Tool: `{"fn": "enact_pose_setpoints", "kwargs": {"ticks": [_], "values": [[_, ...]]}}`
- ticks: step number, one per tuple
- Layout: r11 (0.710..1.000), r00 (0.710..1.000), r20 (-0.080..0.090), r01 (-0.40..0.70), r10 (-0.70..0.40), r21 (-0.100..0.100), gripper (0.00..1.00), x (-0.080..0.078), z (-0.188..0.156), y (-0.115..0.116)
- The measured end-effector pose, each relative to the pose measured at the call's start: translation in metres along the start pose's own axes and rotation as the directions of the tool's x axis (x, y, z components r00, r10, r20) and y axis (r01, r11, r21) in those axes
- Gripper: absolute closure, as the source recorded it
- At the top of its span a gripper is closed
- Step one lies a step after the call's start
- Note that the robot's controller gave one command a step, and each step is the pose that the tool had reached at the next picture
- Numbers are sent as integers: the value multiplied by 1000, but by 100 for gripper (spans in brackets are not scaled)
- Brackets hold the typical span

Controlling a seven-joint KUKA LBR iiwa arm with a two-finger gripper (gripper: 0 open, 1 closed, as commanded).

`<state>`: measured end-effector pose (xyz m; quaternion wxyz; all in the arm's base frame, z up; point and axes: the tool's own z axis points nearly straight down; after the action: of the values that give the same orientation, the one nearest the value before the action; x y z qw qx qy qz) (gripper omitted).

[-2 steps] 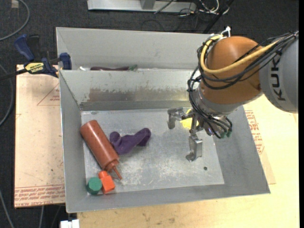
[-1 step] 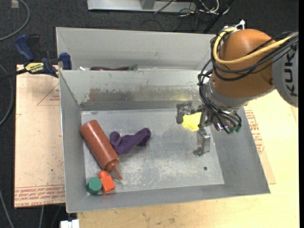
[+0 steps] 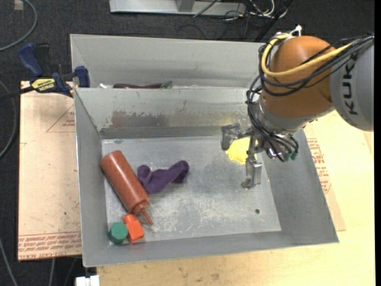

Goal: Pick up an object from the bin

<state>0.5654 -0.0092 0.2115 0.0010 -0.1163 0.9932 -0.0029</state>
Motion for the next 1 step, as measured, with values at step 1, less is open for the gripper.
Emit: {"fn": "enact_pose_setpoints", "kwargs": {"ticks": [1], "values": [[993,993,4,118,-118,-11,0,-10,33,54]]}}
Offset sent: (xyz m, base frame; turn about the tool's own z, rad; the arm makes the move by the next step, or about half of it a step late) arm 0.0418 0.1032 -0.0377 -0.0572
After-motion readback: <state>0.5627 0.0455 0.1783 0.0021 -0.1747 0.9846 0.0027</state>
